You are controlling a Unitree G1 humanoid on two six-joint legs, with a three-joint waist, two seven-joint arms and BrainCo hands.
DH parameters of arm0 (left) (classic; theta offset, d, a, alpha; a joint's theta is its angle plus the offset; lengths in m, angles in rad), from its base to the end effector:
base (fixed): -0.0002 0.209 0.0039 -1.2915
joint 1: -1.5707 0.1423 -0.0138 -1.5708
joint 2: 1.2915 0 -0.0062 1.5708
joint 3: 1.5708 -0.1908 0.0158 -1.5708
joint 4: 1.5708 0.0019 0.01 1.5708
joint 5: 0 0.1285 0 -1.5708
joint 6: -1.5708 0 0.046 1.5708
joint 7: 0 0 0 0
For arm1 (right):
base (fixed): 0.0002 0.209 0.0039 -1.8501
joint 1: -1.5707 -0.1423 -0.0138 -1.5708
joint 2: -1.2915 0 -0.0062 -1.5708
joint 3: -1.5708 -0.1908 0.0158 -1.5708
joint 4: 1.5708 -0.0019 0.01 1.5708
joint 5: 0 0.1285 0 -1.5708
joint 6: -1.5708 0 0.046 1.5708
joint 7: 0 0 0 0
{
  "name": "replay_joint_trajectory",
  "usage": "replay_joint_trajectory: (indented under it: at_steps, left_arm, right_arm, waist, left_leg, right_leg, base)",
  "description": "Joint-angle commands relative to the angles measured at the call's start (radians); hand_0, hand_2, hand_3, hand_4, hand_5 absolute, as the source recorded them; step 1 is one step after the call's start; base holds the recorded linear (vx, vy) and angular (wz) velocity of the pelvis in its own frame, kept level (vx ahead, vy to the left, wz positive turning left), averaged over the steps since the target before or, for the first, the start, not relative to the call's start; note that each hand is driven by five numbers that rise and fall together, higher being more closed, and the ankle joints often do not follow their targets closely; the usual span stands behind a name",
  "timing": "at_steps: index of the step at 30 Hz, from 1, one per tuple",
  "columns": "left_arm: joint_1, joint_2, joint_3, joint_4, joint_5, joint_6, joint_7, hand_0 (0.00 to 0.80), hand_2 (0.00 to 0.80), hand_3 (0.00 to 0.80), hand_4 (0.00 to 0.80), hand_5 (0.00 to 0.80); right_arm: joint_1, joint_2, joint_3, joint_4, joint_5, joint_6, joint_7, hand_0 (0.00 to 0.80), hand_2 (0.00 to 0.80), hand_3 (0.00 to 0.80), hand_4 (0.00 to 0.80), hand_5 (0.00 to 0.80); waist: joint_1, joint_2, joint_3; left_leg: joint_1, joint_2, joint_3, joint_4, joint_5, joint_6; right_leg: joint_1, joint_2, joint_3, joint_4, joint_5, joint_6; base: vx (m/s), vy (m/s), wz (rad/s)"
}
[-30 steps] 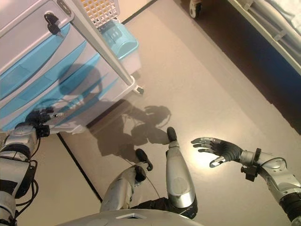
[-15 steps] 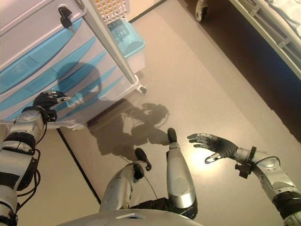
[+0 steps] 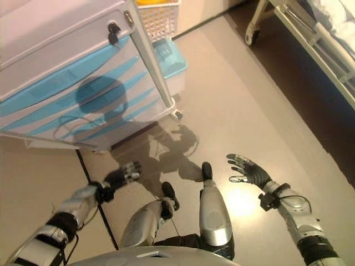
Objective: Open the drawer and pick up the medicine
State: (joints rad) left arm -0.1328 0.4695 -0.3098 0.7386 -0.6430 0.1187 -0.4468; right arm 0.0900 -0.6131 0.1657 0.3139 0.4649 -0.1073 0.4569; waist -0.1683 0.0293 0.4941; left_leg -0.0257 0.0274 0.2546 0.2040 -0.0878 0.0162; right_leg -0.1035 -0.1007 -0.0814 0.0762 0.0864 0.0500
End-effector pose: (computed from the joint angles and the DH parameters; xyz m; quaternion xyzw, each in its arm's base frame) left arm 0.1750 0.2469 -0.0465 -0.1069 0.3605 -0.1601 0.9127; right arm 0.1582 -0.2726 0.0050 -0.0449 0.1814 0.2092 0.9599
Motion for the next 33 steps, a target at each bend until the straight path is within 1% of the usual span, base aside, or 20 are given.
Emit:
replay_joint_trajectory:
  at_steps: [1, 3, 5, 9, 10, 12, 16, 19, 22, 24, 26, 30, 33]
  left_arm:
    - [0.076, -0.004, 0.009, -0.035, -0.021, 0.034, -0.055, 0.0, 0.0, 0.0, 0.0, 0.0]
    - [0.113, -0.028, 0.011, -0.038, -0.038, 0.049, -0.068, 0.0, 0.0, 0.0, 0.0, 0.0]
    - [0.138, -0.038, 0.009, -0.049, -0.05, 0.038, -0.078, 0.0, 0.0, 0.0, 0.0, 0.0]
    - [0.19, -0.045, 0.027, -0.107, -0.158, 0.056, -0.104, 0.0, 0.0, 0.0, 0.0, 0.0]
    - [0.194, -0.047, 0.027, -0.111, -0.165, 0.053, -0.11, 0.0, 0.0, 0.0, 0.0, 0.0]
    - [0.207, -0.06, 0.026, -0.133, -0.198, 0.043, -0.122, 0.0, 0.0, 0.0, 0.0, 0.0]
    - [0.218, -0.084, 0.012, -0.148, -0.261, 0.021, -0.137, 0.0, 0.0, 0.0, 0.0, 0.0]
    - [0.219, -0.117, 0.009, -0.128, -0.286, 0.036, -0.164, 0.0, 0.0, 0.0, 0.0, 0.0]
    - [0.216, -0.147, -0.01, -0.075, -0.279, 0.0, -0.164, 0.0, 0.0, 0.0, 0.0, 0.0]
    - [0.208, -0.168, -0.012, -0.037, -0.282, 0.0, -0.159, 0.0, 0.0, 0.0, 0.0, 0.0]
    - [0.203, -0.186, -0.013, -0.005, -0.284, -0.014, -0.161, 0.0, 0.0, 0.0, 0.0, 0.0]
    - [0.196, -0.203, -0.019, 0.02, -0.289, -0.023, -0.133, 0.0, 0.0, 0.0, 0.0, 0.0]
    - [0.195, -0.211, -0.016, 0.037, -0.295, -0.021, -0.127, 0.0, 0.0, 0.0, 0.0, 0.0]
  right_arm:
    - [0.032, 0.033, 0.018, -0.012, 0.012, -0.016, -0.049, 0.0, 0.0, 0.0, 0.0, 0.0]
    - [0.037, 0.076, 0.04, -0.001, 0.044, -0.005, -0.063, 0.0, 0.0, 0.0, 0.0, 0.0]
    - [0.045, 0.101, 0.05, 0.009, 0.068, -0.004, -0.053, 0.0, 0.0, 0.0, 0.0, 0.0]
    - [0.055, 0.143, 0.077, 0.036, 0.122, -0.006, -0.046, 0.0, 0.0, 0.0, 0.0, 0.0]
    - [0.054, 0.151, 0.082, 0.043, 0.13, -0.005, -0.047, 0.0, 0.0, 0.0, 0.0, 0.0]
    - [0.051, 0.186, 0.104, 0.06, 0.201, -0.008, -0.017, 0.0, 0.0, 0.0, 0.0, 0.0]
    - [0.038, 0.236, 0.136, 0.108, 0.242, -0.022, 0.005, 0.0, 0.0, 0.0, 0.0, 0.0]
    - [0.023, 0.277, 0.15, 0.174, 0.265, -0.026, 0.006, 0.0, 0.0, 0.0, 0.0, 0.0]
    - [0.002, 0.314, 0.159, 0.257, 0.287, -0.038, -0.021, 0.0, 0.0, 0.0, 0.0, 0.0]
    - [-0.008, 0.328, 0.158, 0.299, 0.304, -0.039, -0.036, 0.0, 0.0, 0.0, 0.0, 0.0]
    - [-0.013, 0.347, 0.154, 0.342, 0.346, -0.034, -0.025, 0.0, 0.0, 0.0, 0.0, 0.0]
    - [-0.004, 0.378, 0.146, 0.386, 0.424, -0.029, -0.002, 0.0, 0.0, 0.0, 0.0, 0.0]
    - [0.001, 0.388, 0.139, 0.408, 0.447, -0.025, 0.011, 0.0, 0.0, 0.0, 0.0, 0.0]
  waist:
    - [0.035, 0.008, -0.127]
    - [0.05, 0.006, -0.154]
    - [0.061, 0.005, -0.172]
    - [0.093, 0.005, -0.217]
    - [0.097, 0.005, -0.222]
    - [0.112, 0.003, -0.242]
    - [0.129, 0.001, -0.267]
    - [0.141, -0.002, -0.288]
    - [0.148, -0.006, -0.303]
    - [0.15, -0.008, -0.31]
    - [0.15, -0.009, -0.318]
    - [0.146, -0.009, -0.332]
    - [0.143, -0.008, -0.336]
  left_leg:
    - [0.024, -0.06, -0.086, -0.118, 0.003, 0.007]
    - [0.038, -0.055, -0.102, -0.135, 0.011, 0.003]
    - [0.048, -0.05, -0.115, -0.15, 0.02, -0.004]
    - [0.068, -0.037, -0.141, -0.189, 0.043, -0.021]
    - [0.07, -0.036, -0.144, -0.193, 0.046, -0.023]
    - [0.077, -0.032, -0.155, -0.208, 0.055, -0.03]
    - [0.086, -0.027, -0.168, -0.23, 0.066, -0.04]
    - [0.091, -0.025, -0.178, -0.239, 0.072, -0.044]
    - [0.096, -0.02, -0.183, -0.25, 0.077, -0.046]
    - [0.101, -0.018, -0.184, -0.254, 0.078, -0.047]
    - [0.105, -0.015, -0.184, -0.258, 0.079, -0.047]
    - [0.112, -0.012, -0.183, -0.268, 0.082, -0.046]
    - [0.114, -0.011, -0.181, -0.275, 0.086, -0.048]
  right_leg:
    - [0.016, -0.053, -0.067, 0.171, -0.144, 0.083]
    - [0.043, -0.045, -0.085, 0.147, -0.158, 0.076]
    - [0.063, -0.04, -0.099, 0.126, -0.162, 0.073]
    - [0.108, -0.027, -0.128, 0.086, -0.163, 0.066]
    - [0.114, -0.026, -0.132, 0.082, -0.163, 0.065]
    - [0.131, -0.021, -0.148, 0.068, -0.164, 0.059]
    - [0.155, -0.012, -0.163, 0.046, -0.166, 0.052]
    - [0.169, -0.007, -0.174, 0.036, -0.171, 0.046]
    - [0.179, 0.001, -0.178, 0.031, -0.175, 0.041]
    - [0.186, 0.005, -0.181, 0.027, -0.177, 0.038]
    - [0.189, 0.01, -0.181, 0.024, -0.179, 0.036]
    - [0.196, 0.018, -0.175, 0.02, -0.181, 0.033]
    - [0.199, 0.022, -0.175, 0.018, -0.182, 0.033]
  base:
    - [0.011, -0.269, 0.19]
    - [-0.008, -0.23, 0.12]
    - [-0.017, -0.206, 0.12]
    - [0.0, -0.182, 0.21]
    - [0.009, -0.189, 0.29]
    - [-0.002, -0.149, 0.19]
    - [-0.018, -0.105, 0.17]
    - [-0.029, -0.081, 0.08]
    - [-0.032, -0.08, 0.07]
    - [-0.034, -0.066, 0.06]
    - [-0.039, -0.057, 0.03]
    - [-0.049, -0.041, 0.03]
    - [-0.027, -0.014, 0.01]
